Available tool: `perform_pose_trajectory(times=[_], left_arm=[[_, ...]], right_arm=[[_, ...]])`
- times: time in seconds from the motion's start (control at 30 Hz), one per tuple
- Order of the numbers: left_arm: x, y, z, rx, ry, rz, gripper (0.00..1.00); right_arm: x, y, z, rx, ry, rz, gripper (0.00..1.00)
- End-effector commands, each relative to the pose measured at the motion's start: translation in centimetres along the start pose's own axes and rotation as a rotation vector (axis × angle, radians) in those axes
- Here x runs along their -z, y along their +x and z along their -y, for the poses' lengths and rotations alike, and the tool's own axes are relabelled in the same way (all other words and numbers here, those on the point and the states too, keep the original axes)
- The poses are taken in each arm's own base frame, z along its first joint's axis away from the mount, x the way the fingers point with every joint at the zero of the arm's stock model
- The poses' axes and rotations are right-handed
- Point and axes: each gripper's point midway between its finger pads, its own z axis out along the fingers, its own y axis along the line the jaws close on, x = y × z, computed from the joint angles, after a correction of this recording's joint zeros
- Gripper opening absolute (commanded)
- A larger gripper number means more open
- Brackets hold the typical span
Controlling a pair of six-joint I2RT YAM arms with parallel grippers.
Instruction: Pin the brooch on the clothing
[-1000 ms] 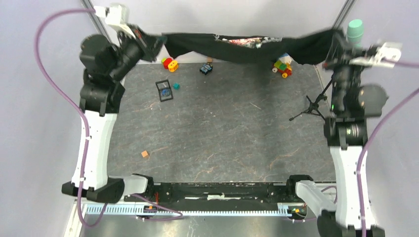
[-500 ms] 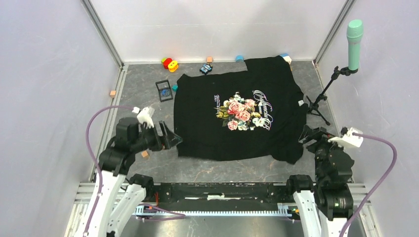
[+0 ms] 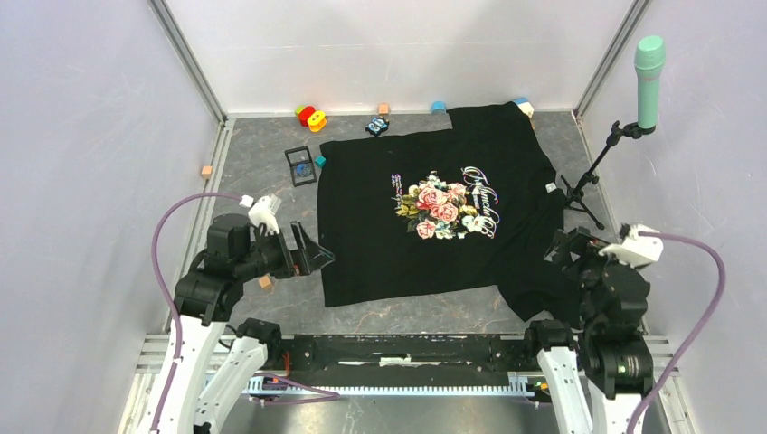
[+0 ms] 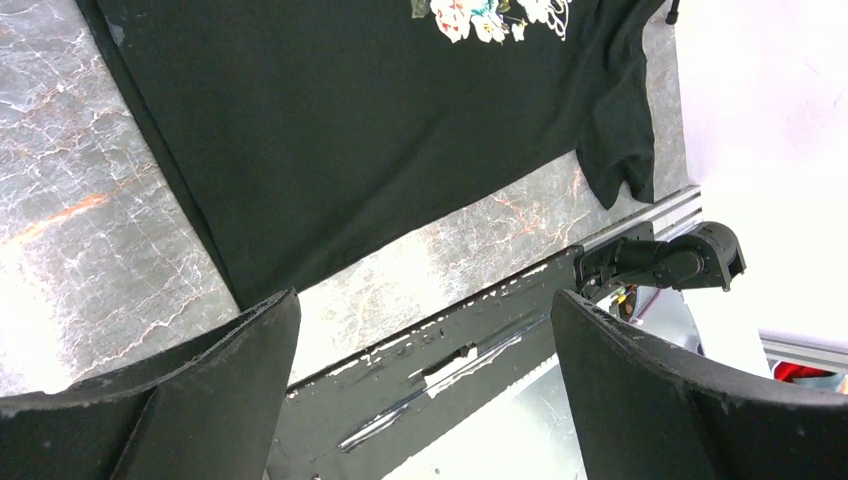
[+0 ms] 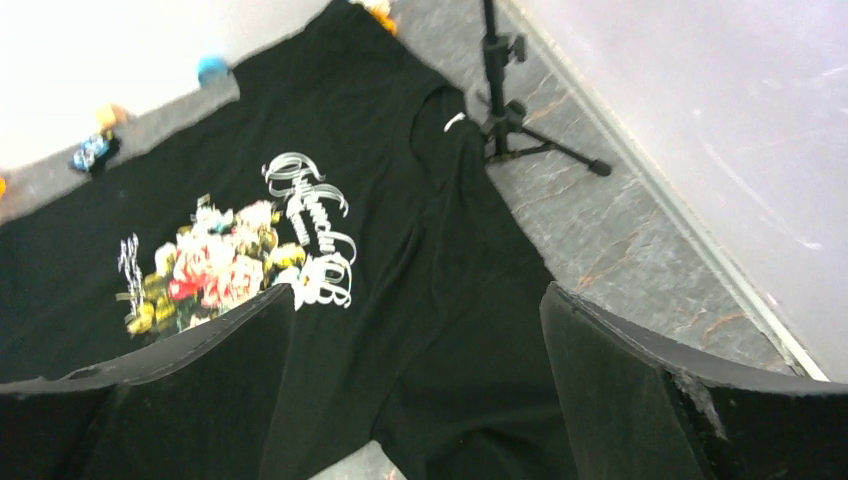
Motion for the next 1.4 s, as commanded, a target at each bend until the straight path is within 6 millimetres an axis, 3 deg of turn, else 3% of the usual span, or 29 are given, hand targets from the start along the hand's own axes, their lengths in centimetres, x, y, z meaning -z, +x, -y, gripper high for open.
perform_pose_trajectory(times=[0.0,0.1,0.33,0.43,0.87,1.1,1.37], left_arm=[[-1.2,-1.5,1.1,-0.028,0.074,0.031,1.0],[-2.5,-1.7,1.2,-0.001,0.113,0.036,1.0],[-6.4,-1.1,0.0,0.096,0.185,0.047,0.95],[-7.8,-0.6,-1.1,0.113,0.172,0.041,0.93],[-11.1,2.7,-2.9,0.16,0.168,-0.006,0.91],[-12.2,3.0,-3.7,0.181,0.157,0.015,0.91],[-13.9,4.6,-4.5,0.196,0.176,-0.031,0.9]], right_arm=[[-2.5,3.3,-2.7,0.085,-0.128,-0.148,0.96],[-3.8,6.9,-4.1,0.095,-0.209,-0.266,0.94],[-5.0,16.1,-7.5,0.014,-0.422,-0.529,0.67],[-5.0,19.3,-8.0,-0.045,-0.461,-0.602,0.63],[-6.3,25.0,-8.9,-0.057,-0.459,-0.73,0.49],[-4.8,28.0,-5.4,-0.046,-0.284,-0.791,0.48],[-2.5,30.2,-3.7,-0.118,-0.226,-0.817,0.5]])
